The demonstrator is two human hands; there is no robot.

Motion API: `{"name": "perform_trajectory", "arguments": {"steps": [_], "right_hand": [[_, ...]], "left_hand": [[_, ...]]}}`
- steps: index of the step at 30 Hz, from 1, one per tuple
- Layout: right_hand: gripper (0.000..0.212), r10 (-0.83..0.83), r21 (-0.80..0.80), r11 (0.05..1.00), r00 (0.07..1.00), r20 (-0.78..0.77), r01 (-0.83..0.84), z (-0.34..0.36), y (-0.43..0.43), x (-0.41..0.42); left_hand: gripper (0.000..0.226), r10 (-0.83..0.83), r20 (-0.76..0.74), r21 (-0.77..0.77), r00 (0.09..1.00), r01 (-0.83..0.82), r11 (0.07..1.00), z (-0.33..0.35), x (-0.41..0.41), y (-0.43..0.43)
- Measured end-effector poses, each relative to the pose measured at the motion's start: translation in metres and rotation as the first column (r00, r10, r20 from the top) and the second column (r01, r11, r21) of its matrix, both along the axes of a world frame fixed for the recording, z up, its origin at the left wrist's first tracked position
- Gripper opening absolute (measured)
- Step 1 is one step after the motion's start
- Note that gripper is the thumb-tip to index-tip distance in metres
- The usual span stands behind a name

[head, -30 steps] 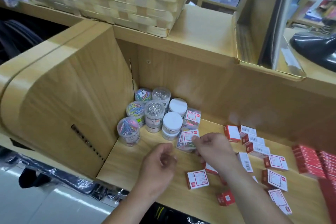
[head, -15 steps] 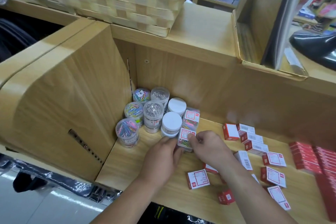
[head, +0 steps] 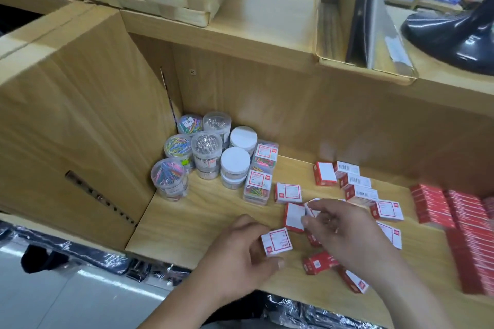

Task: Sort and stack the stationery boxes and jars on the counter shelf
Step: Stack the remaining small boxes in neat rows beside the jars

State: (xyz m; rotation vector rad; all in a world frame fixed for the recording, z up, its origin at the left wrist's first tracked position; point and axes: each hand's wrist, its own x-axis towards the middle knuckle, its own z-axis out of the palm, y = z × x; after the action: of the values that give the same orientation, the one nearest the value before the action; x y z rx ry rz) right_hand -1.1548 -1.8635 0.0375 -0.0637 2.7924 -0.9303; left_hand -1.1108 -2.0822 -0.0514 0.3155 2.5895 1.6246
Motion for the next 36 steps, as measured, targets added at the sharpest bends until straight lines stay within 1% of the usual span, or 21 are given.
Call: {"name": "perform_trajectory", "arguments": {"steps": [2, 4, 6, 8, 13, 15, 17, 19, 21, 22, 24, 26, 29, 31, 33, 36], "right_hand": [[0.018, 0.005, 0.073, 0.997, 1.000, -0.026, -0.003, -0.005, 0.012, 0.016], [0.037, 0.011, 0.163, 0.987, 1.000, 0.019, -0.014, -0.012, 0.020, 0.030], [0.058, 0.043, 0.173, 0.983, 0.996, 0.077, -0.056, -0.022, 0.025, 0.041], [0.064, 0.052, 0.145, 0.988, 0.996, 0.066, -0.061, -0.032, 0.028, 0.047], [0.051, 0.004, 0.112, 0.994, 0.999, -0.044, 0.001, -0.039, 0.031, 0.051], [0.039, 0.007, 0.117, 0.993, 0.992, -0.130, 0.009, -0.032, 0.028, 0.042], [0.030, 0.049, 0.123, 0.992, 0.972, -0.229, -0.021, -0.023, 0.018, 0.022], [0.028, 0.125, 0.184, 0.980, 0.955, -0.268, -0.077, -0.017, 0.002, -0.005], [0.034, 0.193, 0.293, 0.948, 0.957, -0.217, -0.125, -0.019, -0.012, -0.035], [0.038, 0.207, 0.352, 0.925, 0.967, -0.146, -0.145, -0.021, -0.017, -0.048], [0.044, 0.178, 0.441, 0.882, 0.984, 0.019, -0.168, -0.025, -0.021, -0.065], [0.050, 0.147, 0.460, 0.869, 0.983, 0.113, -0.183, -0.029, -0.022, -0.073], [0.053, 0.069, 0.391, 0.912, 0.987, 0.143, -0.121, -0.034, -0.019, -0.076], [0.043, 0.018, 0.312, 0.948, 0.992, 0.126, -0.057, -0.036, -0.018, -0.073], [0.035, -0.025, 0.232, 0.973, 0.996, 0.088, 0.004, -0.036, -0.018, -0.068], [0.027, -0.035, 0.122, 0.992, 0.999, 0.026, 0.031, -0.039, -0.018, -0.056]], "left_hand": [[0.030, 0.021, -0.049, -0.037, 0.999, -0.023, 0.999, -0.006, 0.000, 0.008], [0.030, 0.053, -0.030, -0.033, 0.998, -0.054, 0.998, -0.013, -0.001, 0.011], [0.034, 0.080, 0.012, 0.001, 0.997, -0.080, 0.997, -0.019, 0.001, 0.012], [0.034, 0.102, 0.034, 0.036, 0.994, -0.104, 0.994, -0.020, 0.004, 0.011], [0.033, 0.134, 0.047, 0.036, 0.990, -0.136, 0.990, -0.023, 0.003, 0.012], [0.033, 0.166, 0.098, 0.098, 0.981, -0.175, 0.980, -0.028, 0.002, 0.012], [0.038, 0.204, 0.176, 0.146, 0.963, -0.230, 0.962, -0.030, 0.000, 0.011], [0.045, 0.242, 0.216, 0.149, 0.946, -0.277, 0.949, -0.029, -0.003, 0.010], [0.048, 0.249, 0.219, 0.152, 0.943, -0.285, 0.946, -0.026, -0.004, 0.009], [0.049, 0.242, 0.218, 0.161, 0.946, -0.279, 0.947, -0.026, -0.004, 0.009], [0.049, 0.236, 0.235, 0.183, 0.943, -0.281, 0.942, -0.026, -0.003, 0.010], [0.048, 0.247, 0.262, 0.206, 0.933, -0.304, 0.930, -0.027, -0.002, 0.011], [0.038, 0.252, 0.264, 0.215, 0.931, -0.311, 0.926, -0.028, -0.003, 0.012], [0.032, 0.255, 0.271, 0.229, 0.928, -0.319, 0.920, -0.027, -0.003, 0.014], [0.033, 0.253, 0.260, 0.218, 0.932, -0.312, 0.925, -0.022, -0.004, 0.016], [0.033, 0.224, 0.232, 0.184, 0.947, -0.269, 0.945, -0.020, -0.003, 0.017]]}}
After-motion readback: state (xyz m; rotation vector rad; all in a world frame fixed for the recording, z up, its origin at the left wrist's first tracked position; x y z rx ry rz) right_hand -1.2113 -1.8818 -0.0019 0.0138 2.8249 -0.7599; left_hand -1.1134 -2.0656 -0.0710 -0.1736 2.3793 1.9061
